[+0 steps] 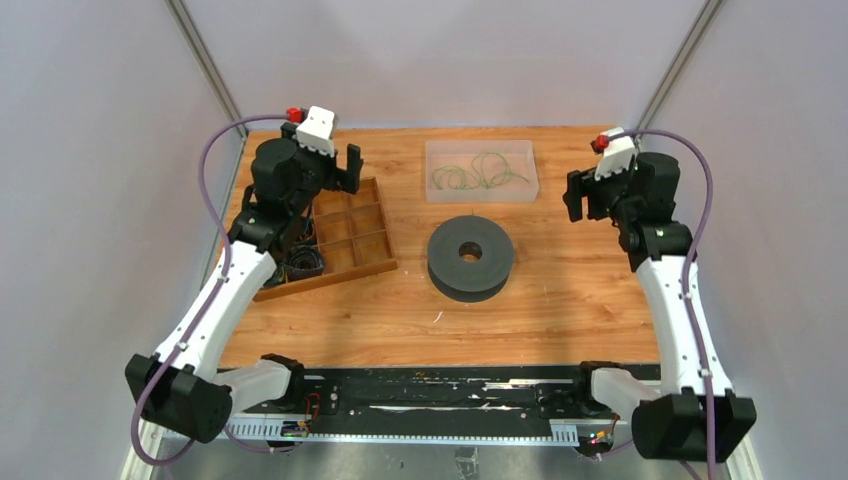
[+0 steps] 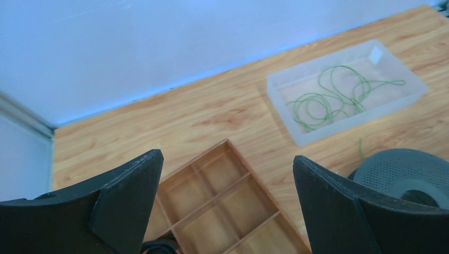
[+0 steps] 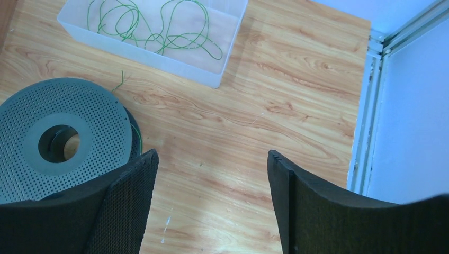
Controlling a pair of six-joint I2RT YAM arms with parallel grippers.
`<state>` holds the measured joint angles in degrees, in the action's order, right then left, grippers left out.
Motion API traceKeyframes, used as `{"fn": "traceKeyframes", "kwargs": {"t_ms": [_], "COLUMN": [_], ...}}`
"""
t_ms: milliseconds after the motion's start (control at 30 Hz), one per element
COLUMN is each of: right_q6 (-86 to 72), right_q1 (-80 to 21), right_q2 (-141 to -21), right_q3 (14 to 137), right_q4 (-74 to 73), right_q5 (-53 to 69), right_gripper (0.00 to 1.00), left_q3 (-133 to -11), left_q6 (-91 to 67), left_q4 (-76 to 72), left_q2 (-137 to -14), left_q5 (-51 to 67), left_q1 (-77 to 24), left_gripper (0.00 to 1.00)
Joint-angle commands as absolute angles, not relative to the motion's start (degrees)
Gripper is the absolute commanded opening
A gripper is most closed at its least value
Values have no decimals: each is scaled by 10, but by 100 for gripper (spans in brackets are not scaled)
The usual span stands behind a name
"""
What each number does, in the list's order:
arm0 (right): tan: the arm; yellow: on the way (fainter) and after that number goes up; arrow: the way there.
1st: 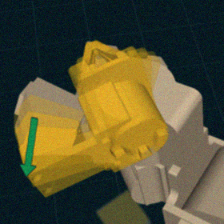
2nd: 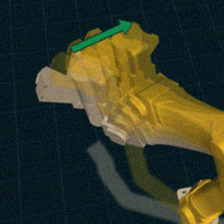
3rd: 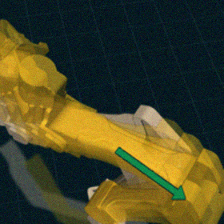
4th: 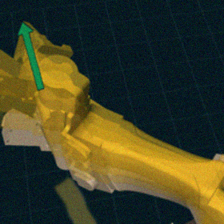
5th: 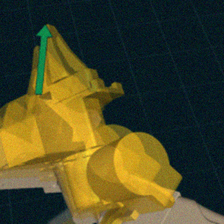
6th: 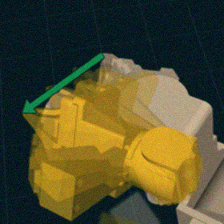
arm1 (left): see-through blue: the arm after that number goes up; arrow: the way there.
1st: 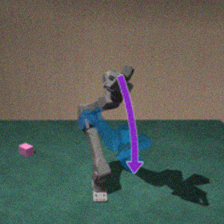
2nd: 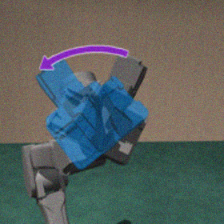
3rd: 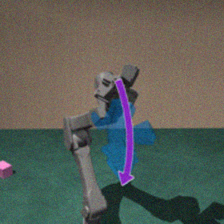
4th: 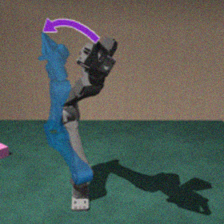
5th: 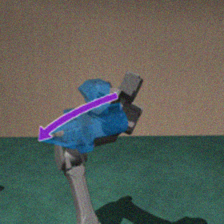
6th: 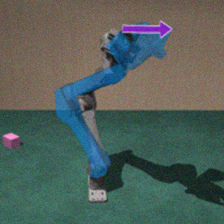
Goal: Wrap the cables
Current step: Reset both arms
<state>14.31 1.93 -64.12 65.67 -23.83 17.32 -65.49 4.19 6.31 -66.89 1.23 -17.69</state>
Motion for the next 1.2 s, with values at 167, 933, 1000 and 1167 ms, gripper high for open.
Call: {"fn": "traceKeyframes", "kwargs": {"t_ms": [167, 933, 1000, 1167], "right_q6": [140, 155, 154, 154], "right_q1": [26, 26, 26, 26], "right_q2": [-550, -506, -506, -505], "right_q3": [571, 535, 534, 534], "right_q4": [-161, -162, -162, -161], "right_q5": [183, 194, 195, 197], "right_gripper": [78, 78, 78, 78], "left_q3": [-539, -494, -493, -493], "left_q6": [90, 22, 22, 20], "left_q4": [73, 66, 66, 67], "left_q2": [-546, -469, -470, -474], "left_q5": [-12, -6, -7, -7], "left_q1": [-158, -135, -135, -135], "left_gripper": [98, 98, 98, 98]}}
